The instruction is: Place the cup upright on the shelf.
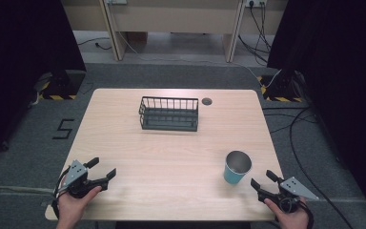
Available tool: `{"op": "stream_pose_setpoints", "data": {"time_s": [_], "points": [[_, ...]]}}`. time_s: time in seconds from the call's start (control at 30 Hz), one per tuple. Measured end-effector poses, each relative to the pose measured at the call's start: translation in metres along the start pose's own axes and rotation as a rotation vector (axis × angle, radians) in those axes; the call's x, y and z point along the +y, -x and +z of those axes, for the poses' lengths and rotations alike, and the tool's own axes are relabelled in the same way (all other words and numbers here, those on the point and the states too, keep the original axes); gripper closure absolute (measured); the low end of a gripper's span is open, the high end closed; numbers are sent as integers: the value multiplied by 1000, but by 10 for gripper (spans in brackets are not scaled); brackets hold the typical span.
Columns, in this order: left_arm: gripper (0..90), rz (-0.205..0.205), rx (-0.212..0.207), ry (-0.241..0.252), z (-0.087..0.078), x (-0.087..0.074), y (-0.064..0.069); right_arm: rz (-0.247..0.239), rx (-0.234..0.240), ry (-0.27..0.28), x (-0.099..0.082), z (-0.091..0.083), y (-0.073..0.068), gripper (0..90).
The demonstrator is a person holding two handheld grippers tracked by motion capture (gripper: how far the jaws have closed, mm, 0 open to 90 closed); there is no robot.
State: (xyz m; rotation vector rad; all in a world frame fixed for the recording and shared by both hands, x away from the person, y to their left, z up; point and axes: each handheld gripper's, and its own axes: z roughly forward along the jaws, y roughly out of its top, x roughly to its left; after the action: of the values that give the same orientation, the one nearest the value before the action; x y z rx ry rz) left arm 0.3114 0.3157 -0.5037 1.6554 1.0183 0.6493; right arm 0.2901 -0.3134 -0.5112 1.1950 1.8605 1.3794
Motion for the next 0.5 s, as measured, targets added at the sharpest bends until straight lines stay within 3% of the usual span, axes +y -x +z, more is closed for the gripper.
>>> {"op": "stream_pose_setpoints", "data": {"time_s": [0.5], "points": [[147,-8,-35,-10,7,1,3,-47,70,-32,5,8,-11,194]]}}
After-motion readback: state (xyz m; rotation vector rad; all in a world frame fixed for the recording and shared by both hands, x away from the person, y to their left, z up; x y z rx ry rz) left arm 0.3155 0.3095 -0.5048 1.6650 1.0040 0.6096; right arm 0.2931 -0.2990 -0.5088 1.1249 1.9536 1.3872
